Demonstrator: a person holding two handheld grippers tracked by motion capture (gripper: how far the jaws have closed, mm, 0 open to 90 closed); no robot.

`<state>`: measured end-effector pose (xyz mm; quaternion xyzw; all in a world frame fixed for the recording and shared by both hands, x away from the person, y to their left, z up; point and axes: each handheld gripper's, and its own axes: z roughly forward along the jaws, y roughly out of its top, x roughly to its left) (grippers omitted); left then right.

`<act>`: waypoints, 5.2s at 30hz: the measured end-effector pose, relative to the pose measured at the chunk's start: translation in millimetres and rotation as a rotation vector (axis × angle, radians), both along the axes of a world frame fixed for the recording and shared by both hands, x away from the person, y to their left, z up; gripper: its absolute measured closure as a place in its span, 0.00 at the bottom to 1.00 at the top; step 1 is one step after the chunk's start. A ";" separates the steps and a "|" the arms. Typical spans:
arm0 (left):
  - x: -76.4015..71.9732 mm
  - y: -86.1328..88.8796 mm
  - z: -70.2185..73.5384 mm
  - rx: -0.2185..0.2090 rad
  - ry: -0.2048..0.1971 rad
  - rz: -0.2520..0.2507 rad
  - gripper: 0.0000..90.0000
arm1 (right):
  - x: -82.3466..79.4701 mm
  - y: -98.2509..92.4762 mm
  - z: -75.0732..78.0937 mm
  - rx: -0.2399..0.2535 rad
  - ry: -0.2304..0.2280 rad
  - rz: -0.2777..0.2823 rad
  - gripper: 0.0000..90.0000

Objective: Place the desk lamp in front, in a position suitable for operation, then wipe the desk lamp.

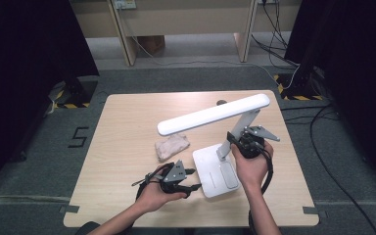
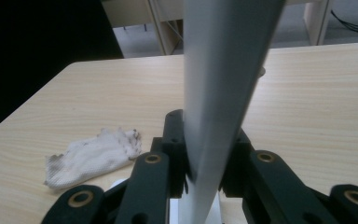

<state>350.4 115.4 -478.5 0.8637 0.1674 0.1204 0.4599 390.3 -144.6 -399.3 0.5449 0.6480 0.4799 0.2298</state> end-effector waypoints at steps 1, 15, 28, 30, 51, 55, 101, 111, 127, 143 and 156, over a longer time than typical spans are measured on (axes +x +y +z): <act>0.2 1.1 0.6 0.000 -0.002 0.002 0.48 | 0.0 0.0 0.0 0.000 0.000 0.000 0.85; 0.3 6.3 -5.3 0.007 0.009 0.028 0.46 | 11.8 13.7 -17.1 0.012 0.077 -0.095 0.85; -13.3 -14.4 -18.6 0.112 -0.058 -0.003 0.40 | 13.0 18.1 -15.1 -0.050 0.028 -0.118 0.75; -15.3 -19.0 -20.1 0.123 -0.070 -0.012 0.38 | 12.3 16.7 -7.0 -0.098 -0.006 -0.081 0.65; -16.3 -29.5 -31.3 0.216 -0.074 -0.020 0.40 | 28.9 4.8 -9.1 -0.051 -0.120 0.046 0.73; -15.8 -28.3 -31.0 0.217 -0.079 -0.015 0.40 | 27.8 3.7 -8.4 -0.052 -0.112 0.026 0.81; 0.1 43.1 -1.0 0.058 -0.025 0.152 0.37 | 22.0 12.4 -0.8 -0.099 -0.106 0.125 0.49; 6.4 76.4 1.4 -0.016 0.017 0.278 0.36 | -20.8 -20.1 -32.8 -0.115 -0.065 0.184 0.43; 40.8 90.4 -0.5 -0.011 0.013 0.381 0.41 | -36.0 -11.9 -83.5 -0.172 0.065 0.322 0.76; 103.4 70.4 -5.2 0.083 0.046 0.366 0.36 | -35.9 24.5 -87.6 -0.281 0.046 0.399 0.75; 121.2 74.1 -34.7 0.126 0.114 0.349 0.41 | -26.4 32.0 -94.6 -0.293 0.084 0.425 0.77</act>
